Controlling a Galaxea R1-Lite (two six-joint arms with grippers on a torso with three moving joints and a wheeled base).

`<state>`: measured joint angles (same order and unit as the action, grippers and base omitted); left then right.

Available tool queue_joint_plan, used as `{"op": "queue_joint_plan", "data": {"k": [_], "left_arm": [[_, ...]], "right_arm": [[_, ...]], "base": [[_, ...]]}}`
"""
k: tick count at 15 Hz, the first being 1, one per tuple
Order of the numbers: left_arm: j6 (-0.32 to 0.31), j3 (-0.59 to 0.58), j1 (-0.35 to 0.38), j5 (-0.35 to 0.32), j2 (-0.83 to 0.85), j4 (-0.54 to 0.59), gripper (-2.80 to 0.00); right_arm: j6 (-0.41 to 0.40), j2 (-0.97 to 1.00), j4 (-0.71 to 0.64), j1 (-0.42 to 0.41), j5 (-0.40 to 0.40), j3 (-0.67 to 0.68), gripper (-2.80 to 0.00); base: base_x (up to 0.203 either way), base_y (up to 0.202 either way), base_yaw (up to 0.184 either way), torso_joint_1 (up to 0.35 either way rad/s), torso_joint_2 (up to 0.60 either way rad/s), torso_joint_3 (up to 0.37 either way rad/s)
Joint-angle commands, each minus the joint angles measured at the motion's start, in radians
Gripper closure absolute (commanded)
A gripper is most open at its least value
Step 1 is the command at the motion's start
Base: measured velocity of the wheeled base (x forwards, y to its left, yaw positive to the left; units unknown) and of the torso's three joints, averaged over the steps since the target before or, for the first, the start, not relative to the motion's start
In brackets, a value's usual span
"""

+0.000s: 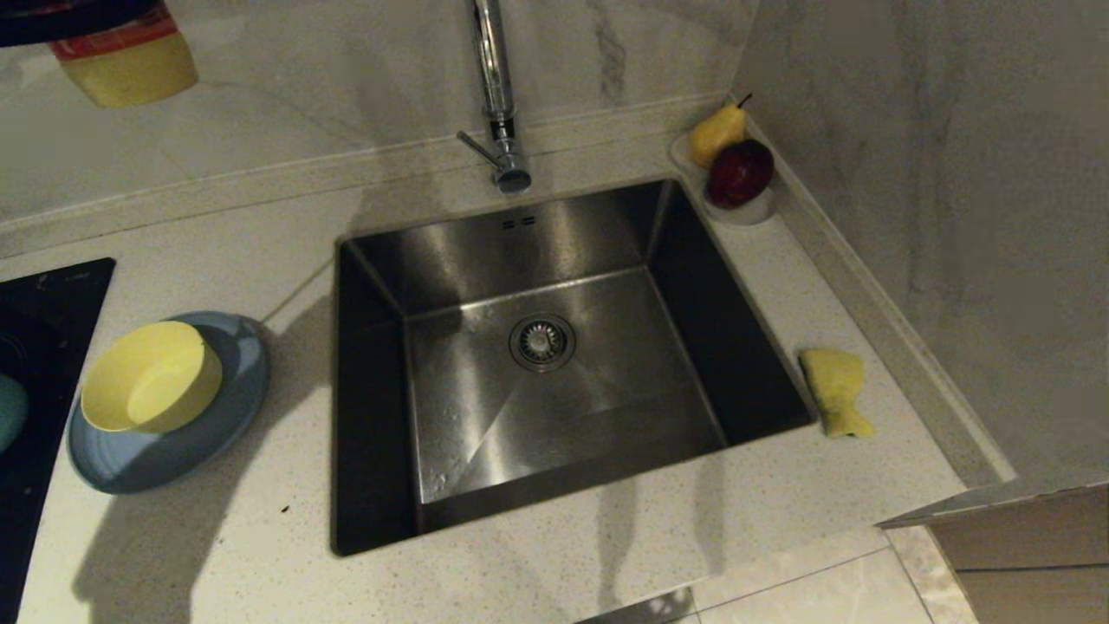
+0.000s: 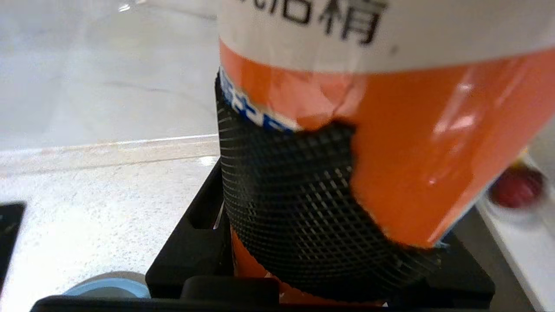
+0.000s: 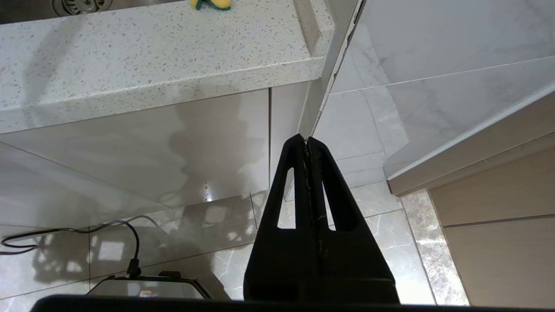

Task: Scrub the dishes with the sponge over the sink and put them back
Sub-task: Squeeze it onto the sponge

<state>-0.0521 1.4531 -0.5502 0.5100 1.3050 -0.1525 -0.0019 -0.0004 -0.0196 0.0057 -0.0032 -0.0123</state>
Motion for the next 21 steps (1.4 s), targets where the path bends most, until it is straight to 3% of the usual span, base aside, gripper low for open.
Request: {"op": "queue_joint_plan", "data": {"k": [1, 5, 10, 18, 21], "left_arm": [[-0.031, -0.017, -0.057, -0.004, -0.038, 0.001, 0.00], [-0.189, 0.013, -0.158, -0.122, -0.028, 0.004, 0.00], [-0.227, 0.062, -0.176, -0.189, 0.038, 0.004, 0.00], [-0.300, 0.296, -0.226, -0.194, 0.269, 0.004, 0.00], [-0.356, 0.410, -0.266, -0.190, 0.363, 0.004, 0.00]], "right_arm": [[-0.001, -0.001, 0.000, 0.000, 0.000, 0.000, 0.00], [-0.001, -0.001, 0.000, 0.000, 0.000, 0.000, 0.00], [-0.001, -0.001, 0.000, 0.000, 0.000, 0.000, 0.00], [-0.001, -0.001, 0.000, 0.000, 0.000, 0.000, 0.00], [-0.001, -0.001, 0.000, 0.000, 0.000, 0.000, 0.00]], "base": [[0.000, 0.000, 0.000, 0.000, 0.00, 0.000], [0.000, 0.000, 0.000, 0.000, 0.00, 0.000], [0.000, 0.000, 0.000, 0.000, 0.00, 0.000], [0.000, 0.000, 0.000, 0.000, 0.00, 0.000], [0.000, 0.000, 0.000, 0.000, 0.00, 0.000]]}}
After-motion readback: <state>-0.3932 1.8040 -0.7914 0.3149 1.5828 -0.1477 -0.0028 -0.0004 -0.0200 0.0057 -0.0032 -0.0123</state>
